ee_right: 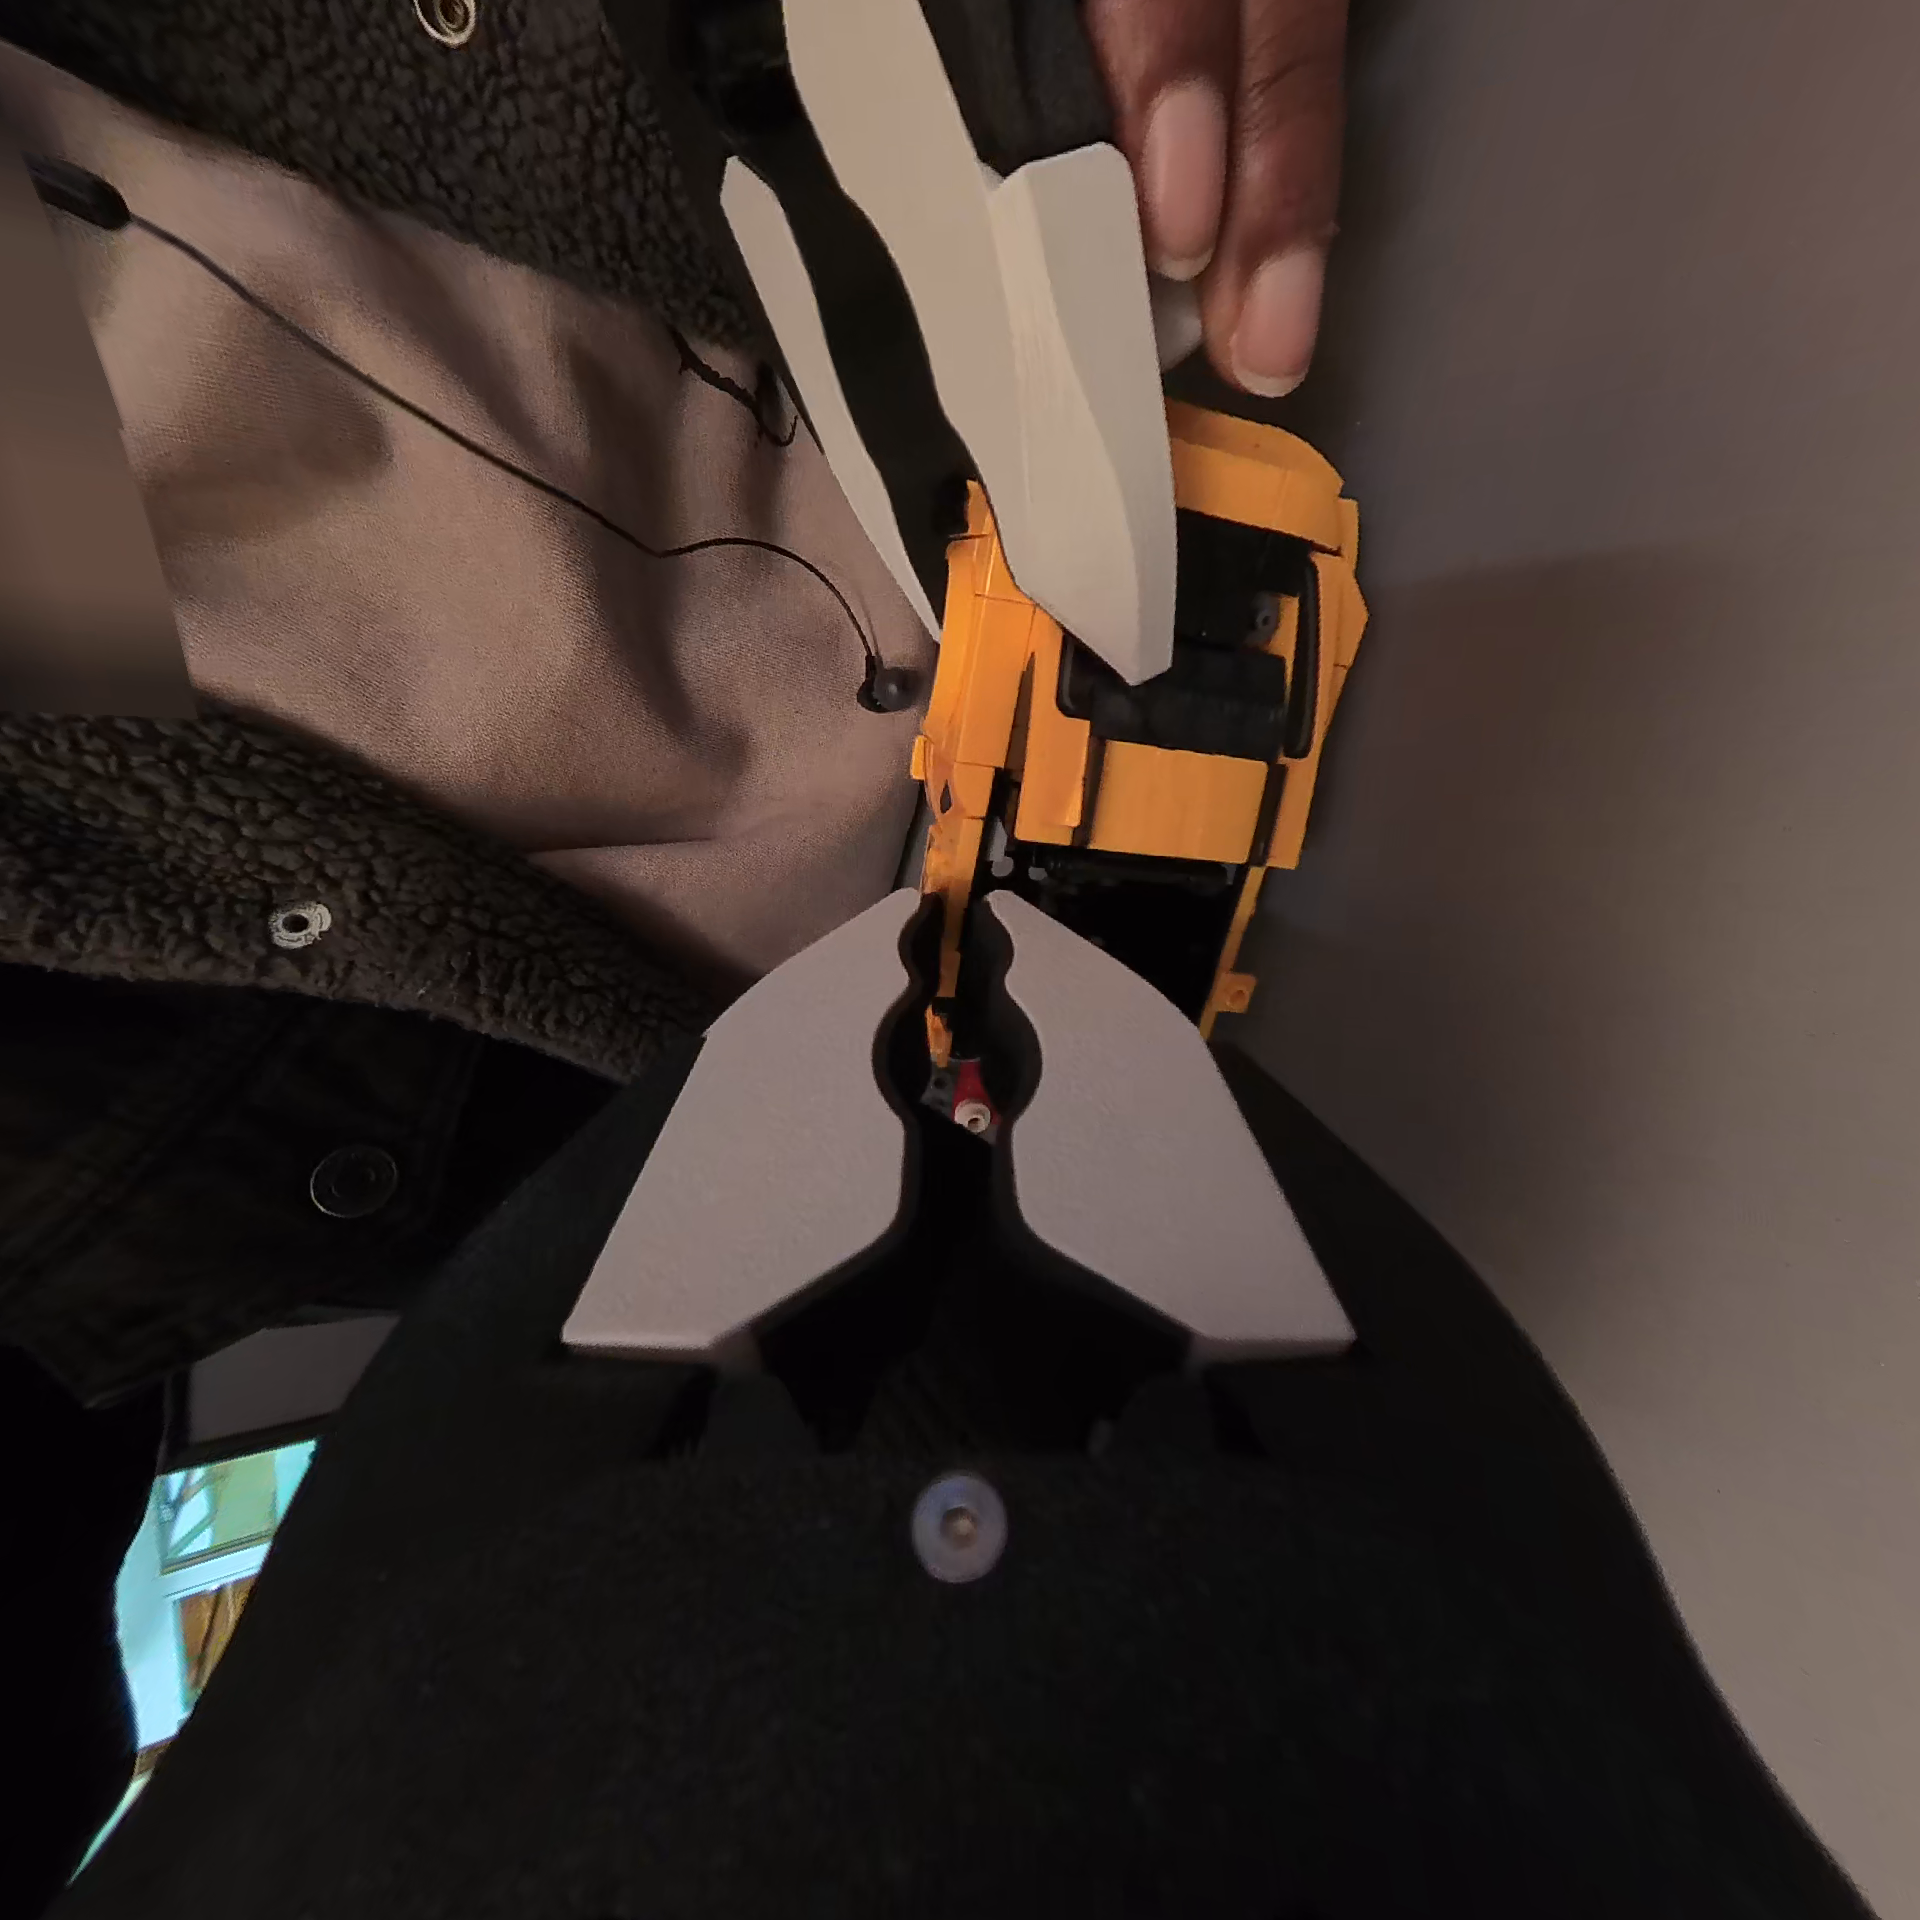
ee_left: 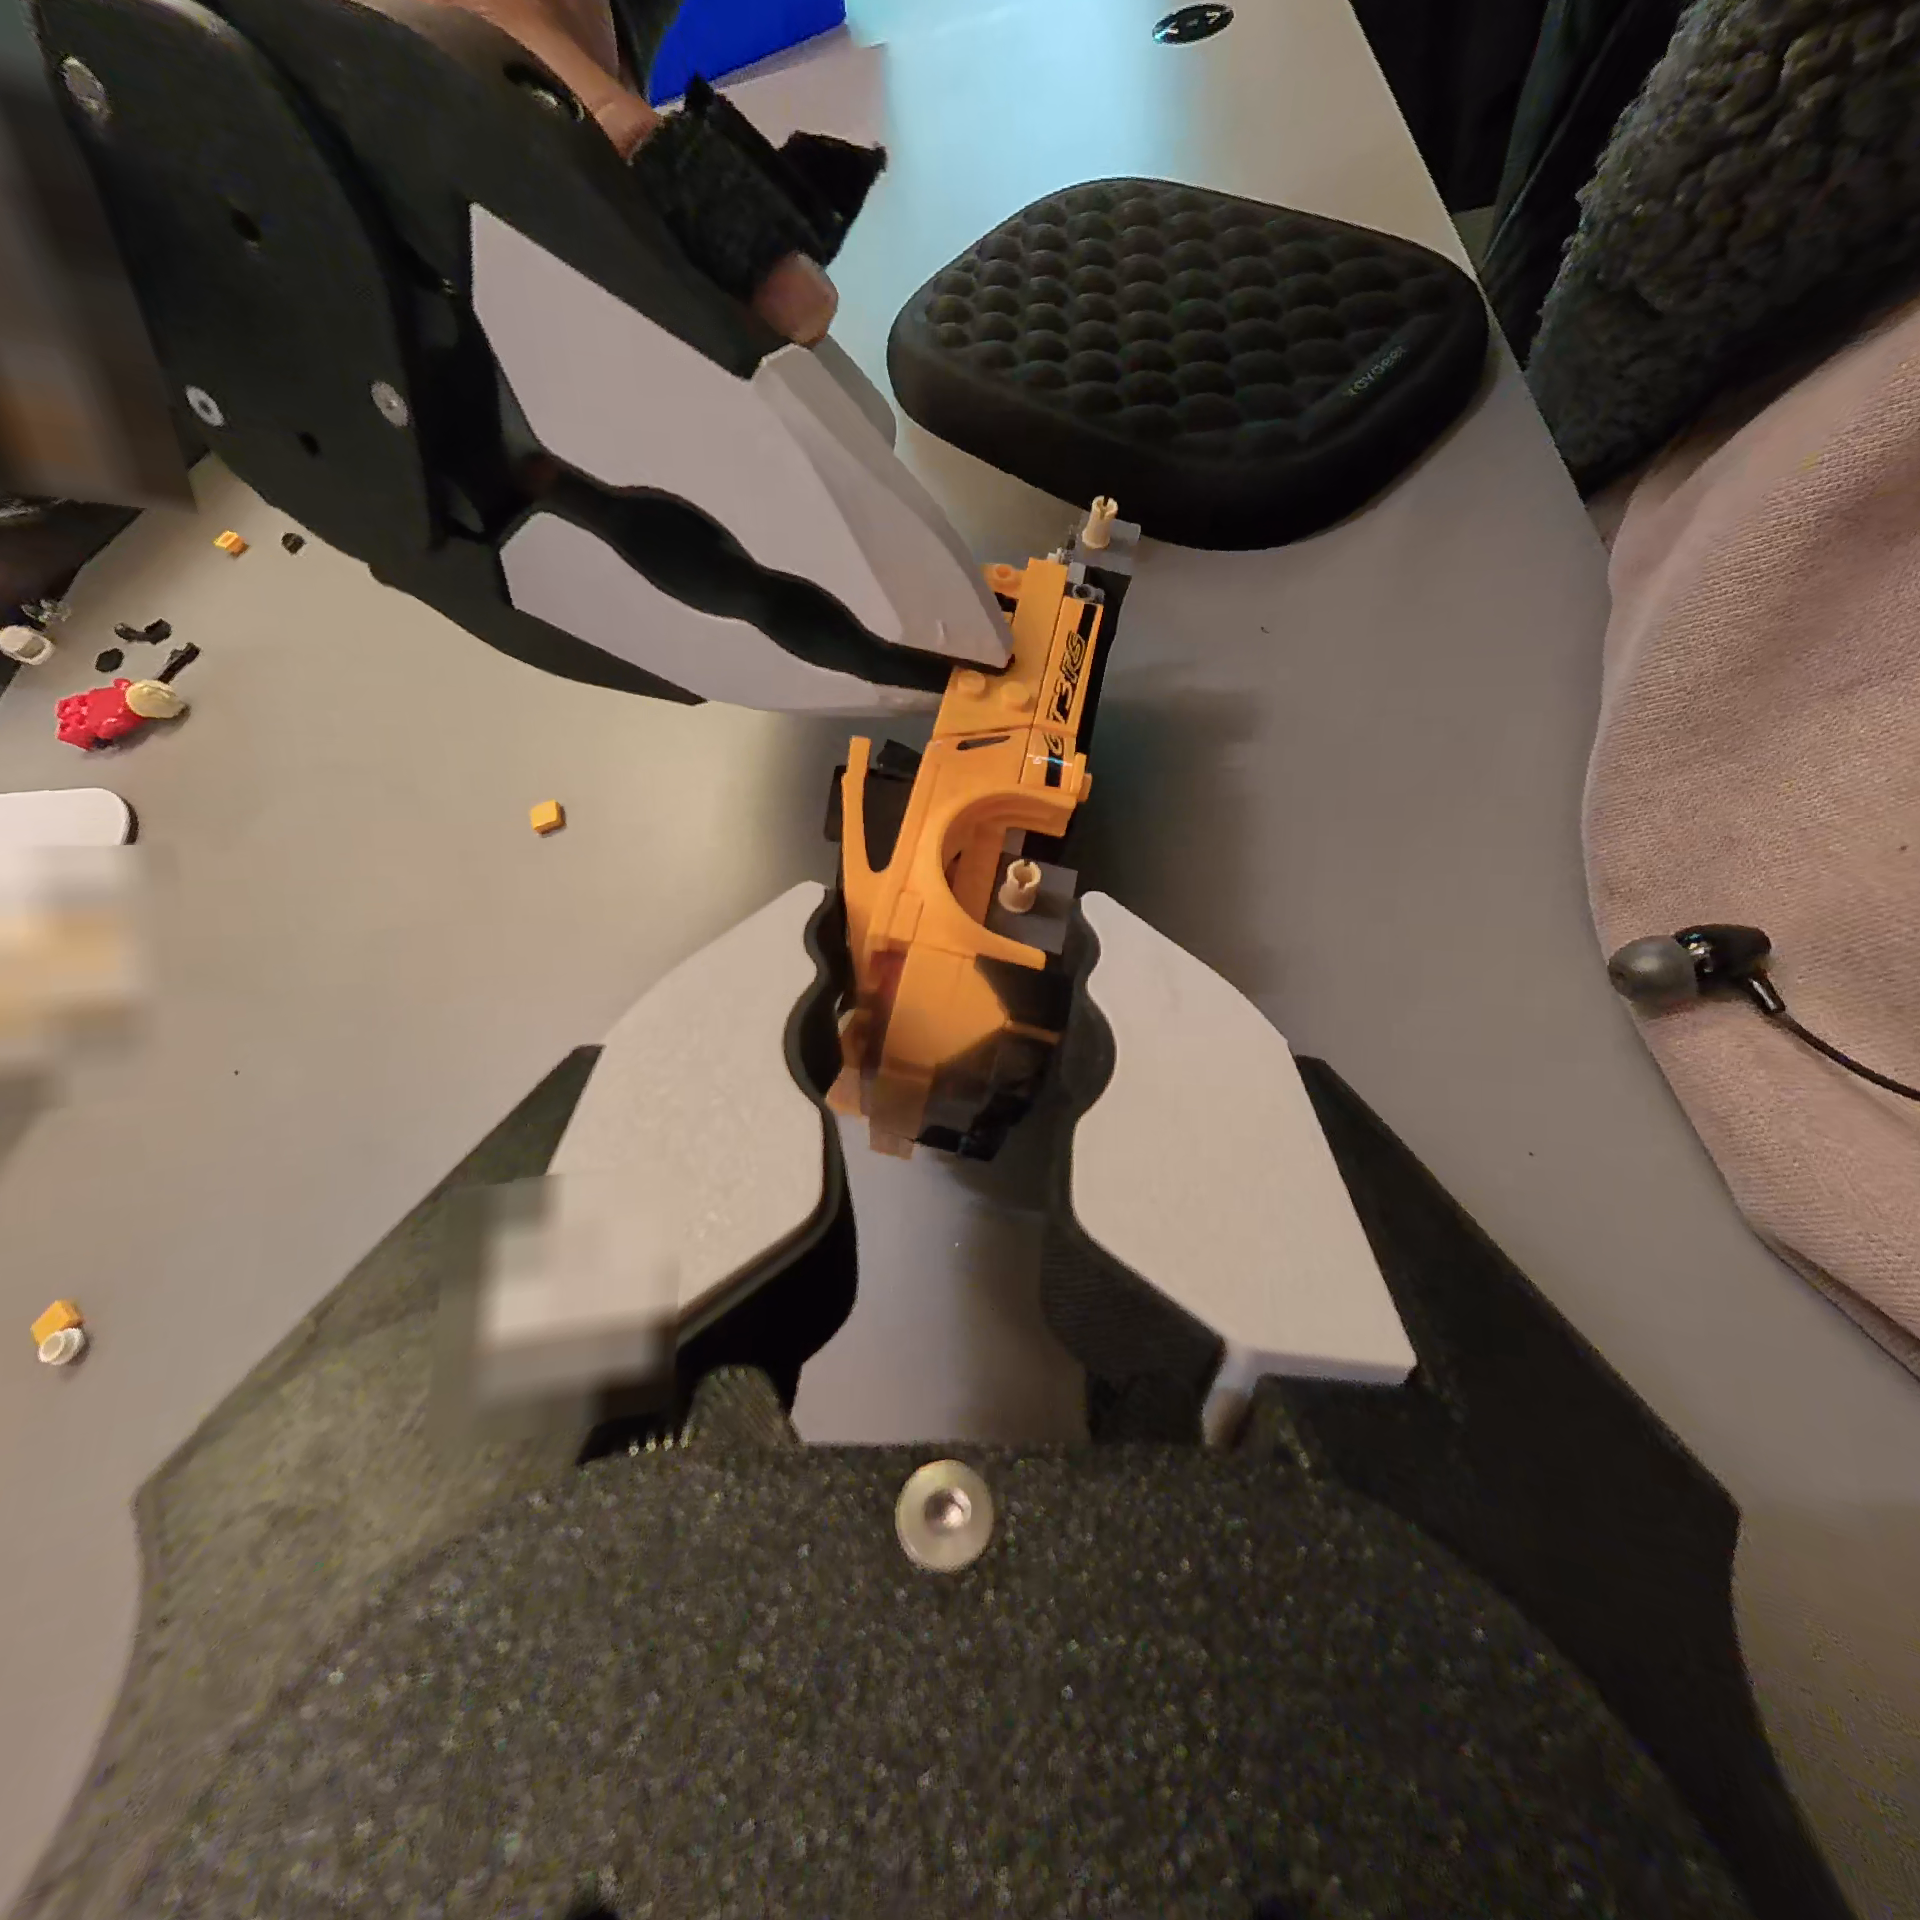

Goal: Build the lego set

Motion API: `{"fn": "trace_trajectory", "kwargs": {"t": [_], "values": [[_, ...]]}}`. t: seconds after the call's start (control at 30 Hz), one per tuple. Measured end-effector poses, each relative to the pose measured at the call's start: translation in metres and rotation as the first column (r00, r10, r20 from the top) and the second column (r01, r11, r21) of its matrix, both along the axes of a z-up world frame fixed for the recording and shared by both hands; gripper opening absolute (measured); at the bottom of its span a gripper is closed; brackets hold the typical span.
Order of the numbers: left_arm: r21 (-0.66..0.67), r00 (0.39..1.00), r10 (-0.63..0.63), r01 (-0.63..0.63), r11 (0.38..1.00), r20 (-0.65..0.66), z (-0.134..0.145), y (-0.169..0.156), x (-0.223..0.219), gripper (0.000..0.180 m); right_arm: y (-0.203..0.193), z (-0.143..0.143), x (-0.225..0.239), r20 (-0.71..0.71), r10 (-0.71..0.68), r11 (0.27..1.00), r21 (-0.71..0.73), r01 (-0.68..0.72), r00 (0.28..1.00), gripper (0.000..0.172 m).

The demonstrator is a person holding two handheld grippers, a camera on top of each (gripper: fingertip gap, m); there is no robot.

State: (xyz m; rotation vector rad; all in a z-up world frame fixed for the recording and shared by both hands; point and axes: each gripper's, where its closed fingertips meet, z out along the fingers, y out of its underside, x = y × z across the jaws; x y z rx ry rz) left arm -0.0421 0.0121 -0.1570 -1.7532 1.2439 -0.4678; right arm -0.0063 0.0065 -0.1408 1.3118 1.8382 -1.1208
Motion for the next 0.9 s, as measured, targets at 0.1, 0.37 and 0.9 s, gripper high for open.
{"fn": "trace_trajectory", "kwargs": {"t": [0.1,0.37,0.9], "values": [[-0.001,1.0,0.002,-0.002,1.0,0.0,0.0,0.001,0.0,0.04,0.001,0.0,-0.001,0.011,-0.013,1.0,-0.009,0.013,1.0,0.005],[0.005,1.0,0.005,-0.005,1.0,-0.01,0.0,0.0,0.0,0.039,0.002,0.01,-0.005,-0.042,-0.04,0.999,-0.024,0.039,0.998,0.021],[-0.001,1.0,0.013,-0.013,1.0,-0.006,0.001,-0.003,-0.001,0.04,0.066,0.042,-0.014,-0.728,-0.292,0.715,0.264,0.647,0.62,0.014]]}}
